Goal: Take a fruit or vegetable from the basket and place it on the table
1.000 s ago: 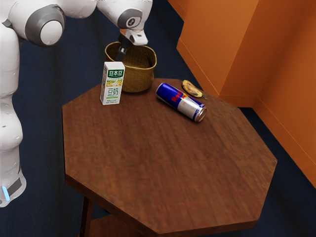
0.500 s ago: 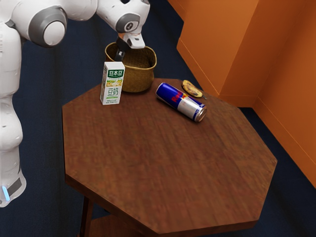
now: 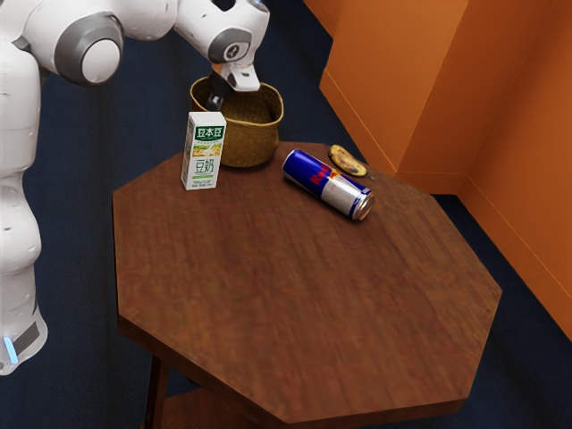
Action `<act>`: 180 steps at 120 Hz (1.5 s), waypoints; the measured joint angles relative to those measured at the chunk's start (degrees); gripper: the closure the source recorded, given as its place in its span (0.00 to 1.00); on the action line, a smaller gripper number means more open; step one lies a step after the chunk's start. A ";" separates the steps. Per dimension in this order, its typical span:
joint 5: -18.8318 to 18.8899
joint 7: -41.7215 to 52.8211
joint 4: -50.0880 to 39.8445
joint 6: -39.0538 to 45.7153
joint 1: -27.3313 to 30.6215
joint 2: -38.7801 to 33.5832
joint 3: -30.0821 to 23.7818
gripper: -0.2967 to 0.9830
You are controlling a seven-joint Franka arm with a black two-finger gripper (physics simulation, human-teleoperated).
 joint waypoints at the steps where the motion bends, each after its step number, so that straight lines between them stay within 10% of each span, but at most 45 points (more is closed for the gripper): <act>1: 0.00 0.01 0.00 0.00 0.00 0.02 0.00 0.23; 30: -0.04 0.32 0.00 0.12 0.01 1.01 0.00 0.23; 69: 0.31 0.30 0.02 0.68 0.25 1.28 0.05 0.59; 180: -4.70 -0.69 4.69 1.97 0.07 0.78 -1.22 0.55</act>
